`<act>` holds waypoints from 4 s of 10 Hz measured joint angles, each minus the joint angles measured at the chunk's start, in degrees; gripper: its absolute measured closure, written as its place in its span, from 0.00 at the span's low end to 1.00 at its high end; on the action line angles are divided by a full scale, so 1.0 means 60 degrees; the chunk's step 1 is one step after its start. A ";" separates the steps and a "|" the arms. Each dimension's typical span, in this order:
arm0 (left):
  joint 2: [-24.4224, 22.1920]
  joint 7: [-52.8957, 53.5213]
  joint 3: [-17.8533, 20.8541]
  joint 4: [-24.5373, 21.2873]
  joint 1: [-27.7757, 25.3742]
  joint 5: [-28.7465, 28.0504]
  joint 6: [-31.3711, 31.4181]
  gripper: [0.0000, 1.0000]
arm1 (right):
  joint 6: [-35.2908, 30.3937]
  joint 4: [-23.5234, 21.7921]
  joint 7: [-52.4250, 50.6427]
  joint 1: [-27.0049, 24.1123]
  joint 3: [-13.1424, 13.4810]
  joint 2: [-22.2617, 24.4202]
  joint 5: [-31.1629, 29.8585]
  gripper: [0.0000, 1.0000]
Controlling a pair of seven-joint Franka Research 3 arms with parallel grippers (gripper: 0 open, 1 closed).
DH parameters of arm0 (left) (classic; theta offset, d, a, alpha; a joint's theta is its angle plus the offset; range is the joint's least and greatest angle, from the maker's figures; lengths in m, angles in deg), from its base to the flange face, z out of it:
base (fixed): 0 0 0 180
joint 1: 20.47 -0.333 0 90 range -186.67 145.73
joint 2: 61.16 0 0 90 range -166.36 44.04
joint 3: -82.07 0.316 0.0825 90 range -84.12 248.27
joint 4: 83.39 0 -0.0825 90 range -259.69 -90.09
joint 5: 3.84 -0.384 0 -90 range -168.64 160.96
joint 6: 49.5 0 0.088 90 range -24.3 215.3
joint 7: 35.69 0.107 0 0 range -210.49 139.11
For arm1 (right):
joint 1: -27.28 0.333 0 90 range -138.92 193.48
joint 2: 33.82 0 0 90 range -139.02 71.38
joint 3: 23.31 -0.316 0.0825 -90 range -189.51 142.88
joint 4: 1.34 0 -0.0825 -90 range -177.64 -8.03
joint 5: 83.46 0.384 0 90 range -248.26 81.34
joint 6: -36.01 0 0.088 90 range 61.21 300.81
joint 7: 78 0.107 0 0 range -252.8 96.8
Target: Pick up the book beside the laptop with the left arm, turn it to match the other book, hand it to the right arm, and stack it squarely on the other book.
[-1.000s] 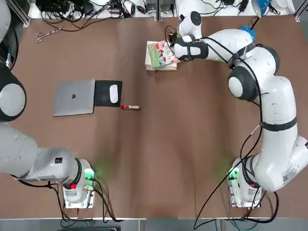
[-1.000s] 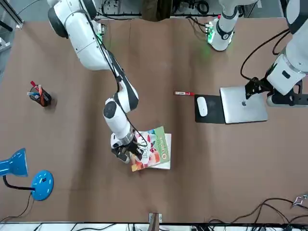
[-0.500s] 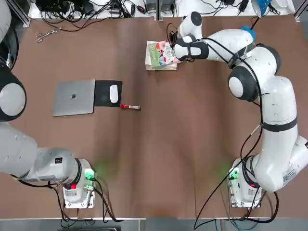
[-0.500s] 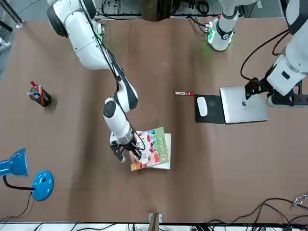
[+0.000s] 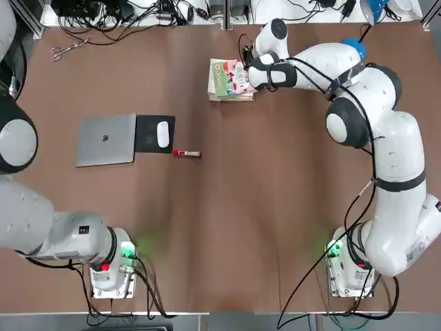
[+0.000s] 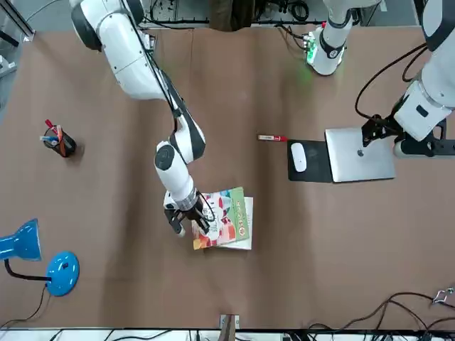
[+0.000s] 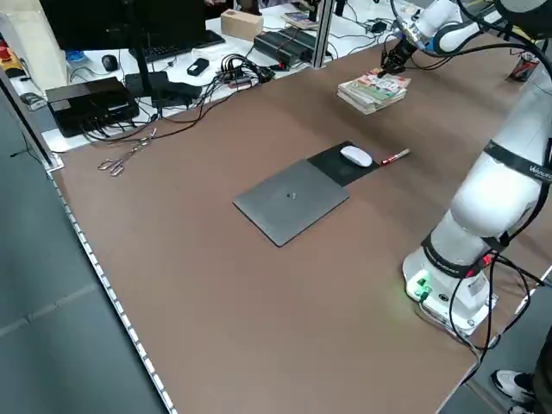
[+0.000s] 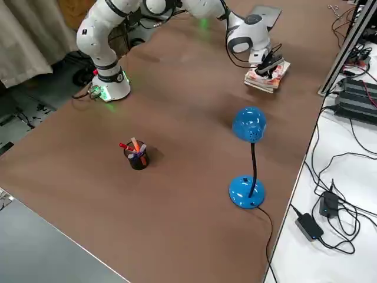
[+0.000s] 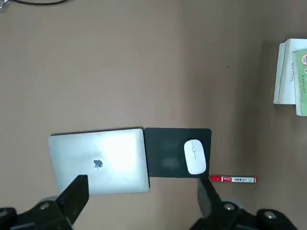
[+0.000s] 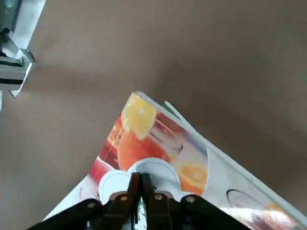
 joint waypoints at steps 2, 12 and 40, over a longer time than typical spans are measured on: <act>0.0000 0.0000 -0.0004 0.0000 0.0000 0.0000 0.0000 0.00 | 0.0024 -0.0147 0.0427 0.0190 0.0144 0.0084 0.0000 0.97; 0.0001 0.0001 -0.0006 0.0001 -0.0002 0.0000 0.0000 0.00 | -0.0182 -0.0069 0.1546 0.0399 0.0284 0.0294 0.0000 0.97; 0.0049 0.0038 -0.0001 0.0009 -0.0063 0.0000 0.0024 0.00 | 0.0177 0.3907 0.3500 0.1525 0.0393 -0.2540 0.0551 0.96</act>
